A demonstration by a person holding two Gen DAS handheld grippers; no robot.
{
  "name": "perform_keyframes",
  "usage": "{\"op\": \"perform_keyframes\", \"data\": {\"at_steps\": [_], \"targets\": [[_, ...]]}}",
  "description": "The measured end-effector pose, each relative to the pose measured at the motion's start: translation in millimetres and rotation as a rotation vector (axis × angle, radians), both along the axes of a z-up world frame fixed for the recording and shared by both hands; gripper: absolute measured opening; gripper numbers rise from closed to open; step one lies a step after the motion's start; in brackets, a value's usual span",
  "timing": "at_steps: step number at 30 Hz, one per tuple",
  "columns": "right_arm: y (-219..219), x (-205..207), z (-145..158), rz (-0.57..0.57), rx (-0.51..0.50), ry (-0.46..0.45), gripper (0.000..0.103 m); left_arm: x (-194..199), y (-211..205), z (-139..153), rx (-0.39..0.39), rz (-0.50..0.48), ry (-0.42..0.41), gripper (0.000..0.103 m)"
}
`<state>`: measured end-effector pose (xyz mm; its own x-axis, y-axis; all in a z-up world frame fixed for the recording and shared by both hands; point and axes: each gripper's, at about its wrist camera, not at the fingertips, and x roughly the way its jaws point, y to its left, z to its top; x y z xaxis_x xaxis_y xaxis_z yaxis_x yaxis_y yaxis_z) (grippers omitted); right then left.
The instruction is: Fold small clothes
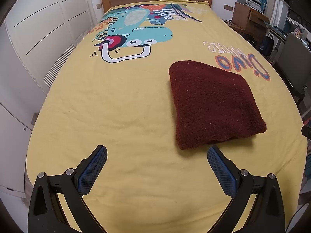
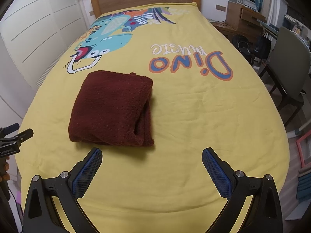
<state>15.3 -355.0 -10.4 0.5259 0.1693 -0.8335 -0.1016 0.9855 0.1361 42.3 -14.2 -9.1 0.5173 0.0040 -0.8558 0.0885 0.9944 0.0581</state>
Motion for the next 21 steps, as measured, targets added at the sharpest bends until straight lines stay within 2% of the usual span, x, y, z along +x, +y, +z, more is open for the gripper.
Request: {"op": "perform_keyframes", "data": {"at_steps": [5, 21], "targets": [[0.5, -0.2, 1.4, -0.004, -0.004, -0.010, 0.102, 0.7, 4.0, 1.0, -0.021, 0.008, 0.000, 0.102], [-2.7, -2.0, 3.1, -0.013, -0.015, -0.006, 0.102, -0.1, 7.6, 4.6, -0.018, 0.001, -0.002, 0.102]]}}
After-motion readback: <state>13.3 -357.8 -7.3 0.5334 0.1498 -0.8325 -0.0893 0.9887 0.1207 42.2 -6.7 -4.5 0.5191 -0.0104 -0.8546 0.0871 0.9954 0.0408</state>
